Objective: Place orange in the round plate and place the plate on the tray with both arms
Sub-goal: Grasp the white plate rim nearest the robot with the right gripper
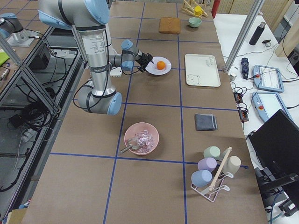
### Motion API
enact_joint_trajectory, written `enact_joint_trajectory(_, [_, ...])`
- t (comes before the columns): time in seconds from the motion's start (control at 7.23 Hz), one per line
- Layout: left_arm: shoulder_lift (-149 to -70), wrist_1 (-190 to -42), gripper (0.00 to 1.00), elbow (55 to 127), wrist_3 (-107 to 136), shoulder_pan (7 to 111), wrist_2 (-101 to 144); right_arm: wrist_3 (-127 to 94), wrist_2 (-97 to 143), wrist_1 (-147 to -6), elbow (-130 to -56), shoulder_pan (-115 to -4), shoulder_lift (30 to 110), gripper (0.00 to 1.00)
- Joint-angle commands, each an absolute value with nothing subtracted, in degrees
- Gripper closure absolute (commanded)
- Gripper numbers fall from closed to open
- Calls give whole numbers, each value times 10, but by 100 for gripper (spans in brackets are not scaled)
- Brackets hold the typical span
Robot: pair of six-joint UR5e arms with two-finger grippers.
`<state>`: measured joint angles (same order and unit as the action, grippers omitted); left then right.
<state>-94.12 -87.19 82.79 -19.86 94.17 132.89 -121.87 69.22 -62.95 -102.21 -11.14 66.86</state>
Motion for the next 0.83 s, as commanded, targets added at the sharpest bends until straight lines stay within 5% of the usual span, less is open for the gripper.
enact_joint_trajectory(0.0, [-941, -872, 1, 828, -199, 941, 1329, -1224, 693, -630, -1019, -122, 664, 20])
enact_joint_trajectory(0.14, [-942, -872, 1, 828, -199, 941, 1330, -1223, 693, -630, -1018, -125, 664, 30])
enact_joint_trajectory(0.69, [-944, -872, 1, 828, -196, 940, 1330, -1225, 693, -629, -1004, -123, 663, 28])
